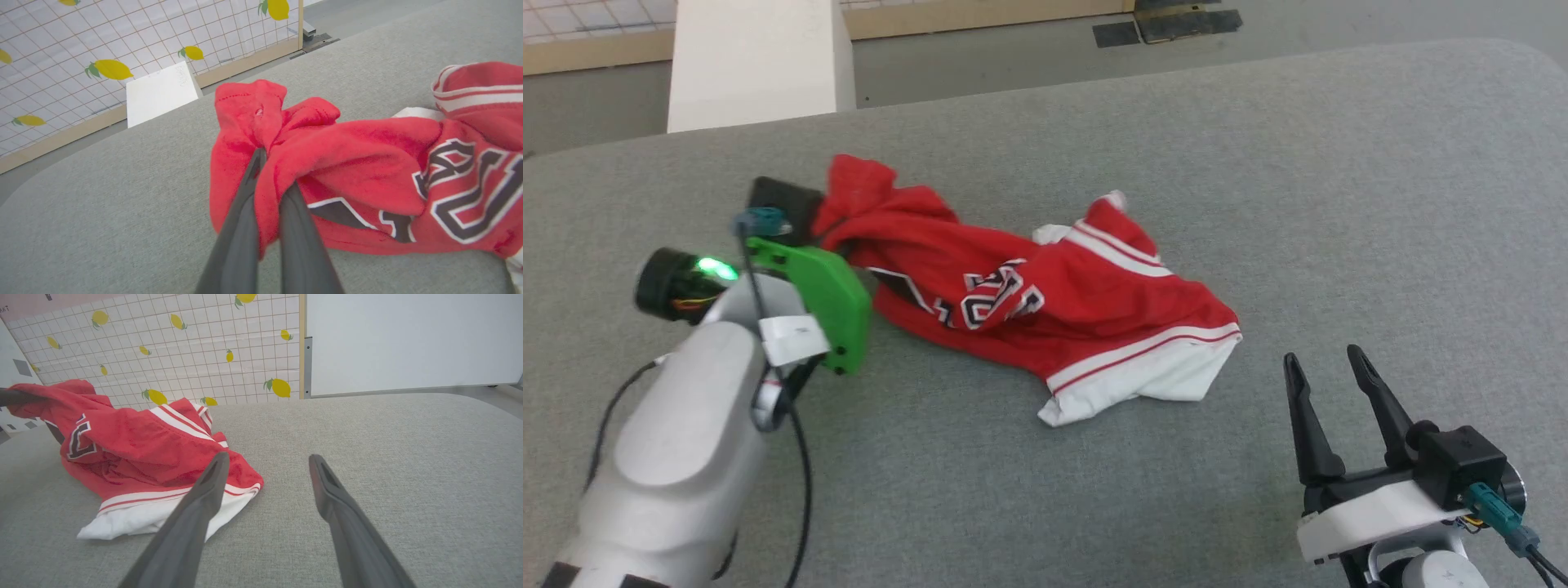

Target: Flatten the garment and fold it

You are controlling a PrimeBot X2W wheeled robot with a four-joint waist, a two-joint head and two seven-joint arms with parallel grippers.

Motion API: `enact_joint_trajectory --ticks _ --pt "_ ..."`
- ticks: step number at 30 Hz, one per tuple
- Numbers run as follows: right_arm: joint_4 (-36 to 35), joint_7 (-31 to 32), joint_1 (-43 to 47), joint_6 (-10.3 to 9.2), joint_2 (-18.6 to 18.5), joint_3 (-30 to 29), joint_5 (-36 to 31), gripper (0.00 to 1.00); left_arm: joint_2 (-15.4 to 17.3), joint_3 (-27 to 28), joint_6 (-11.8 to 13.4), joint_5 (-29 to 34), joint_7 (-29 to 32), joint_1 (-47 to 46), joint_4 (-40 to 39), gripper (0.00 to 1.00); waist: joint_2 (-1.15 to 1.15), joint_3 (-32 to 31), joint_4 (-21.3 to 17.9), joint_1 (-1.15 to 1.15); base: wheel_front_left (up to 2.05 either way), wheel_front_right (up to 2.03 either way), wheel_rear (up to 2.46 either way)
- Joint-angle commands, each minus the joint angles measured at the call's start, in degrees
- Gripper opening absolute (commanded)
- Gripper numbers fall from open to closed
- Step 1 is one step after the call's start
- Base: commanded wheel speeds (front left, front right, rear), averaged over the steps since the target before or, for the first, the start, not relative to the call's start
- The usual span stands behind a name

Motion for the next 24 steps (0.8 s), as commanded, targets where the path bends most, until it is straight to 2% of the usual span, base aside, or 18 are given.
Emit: enact_joint_trajectory --ticks 1,2,3,4,5,12,14,15,21,24 --pt "0.2 -0.3 -0.7 -0.09 0.1 0.1 0.4 1.00 0.8 0.6 0.7 -0.2 -1.5 -0.3 1.0 0.00 0.00 -0.2 0.5 0.00 0.00 0.00 0.00" --pt "0.2 -0.3 -0.7 -0.09 0.1 0.1 0.4 1.00 1.1 1.0 1.0 -0.1 -2.4 -0.2 1.6 0.00 0.00 -0.2 0.6 0.00 0.00 0.00 0.00" --pt "0.4 -0.3 -0.7 -0.09 0.1 0.0 0.4 1.00 1.3 1.4 1.6 0.2 -3.8 -0.1 2.2 0.36 0.00 -0.2 0.7 0.00 0.00 0.00 0.00" --pt "0.4 -0.3 -0.7 -0.09 0.1 0.0 0.4 1.00 1.3 1.7 2.2 0.5 -5.2 0.0 2.6 0.80 0.00 -0.2 0.9 0.00 0.00 0.00 0.00" --pt "0.6 -0.3 -0.6 -0.09 0.1 -0.1 0.4 1.00 1.1 2.1 2.9 0.8 -7.3 0.1 3.0 1.00 0.00 -0.4 1.2 0.00 0.00 0.00 0.00" --pt "1.0 -0.3 0.5 -0.09 0.1 -0.8 -0.4 1.00 -1.5 3.1 4.2 0.4 -18.6 3.0 2.3 1.00 0.00 -3.8 3.4 0.00 0.00 0.00 0.00" --pt "1.3 -0.3 1.6 -0.09 0.1 -1.5 -1.0 1.00 -2.7 3.9 5.6 0.2 -25.1 6.6 -1.2 1.00 0.00 -6.7 5.1 0.00 0.00 0.00 0.00" --pt "1.4 -0.3 2.0 -0.09 0.1 -1.7 -1.1 1.00 -2.9 4.1 6.2 0.4 -26.2 8.0 -2.5 1.00 0.00 -7.4 5.6 0.00 0.00 0.00 0.00" --pt "1.4 -0.3 3.9 -0.09 0.1 -1.8 -1.8 1.00 -3.8 3.7 8.9 1.3 -28.4 17.6 -10.3 1.00 0.00 -10.1 7.6 0.00 0.00 0.00 0.00" --pt "1.3 -0.3 4.4 -0.09 0.1 -1.9 -1.9 1.00 -4.2 2.2 9.3 1.5 -28.6 22.3 -12.4 1.00 0.00 -10.6 8.2 0.00 0.00 0.00 0.00"
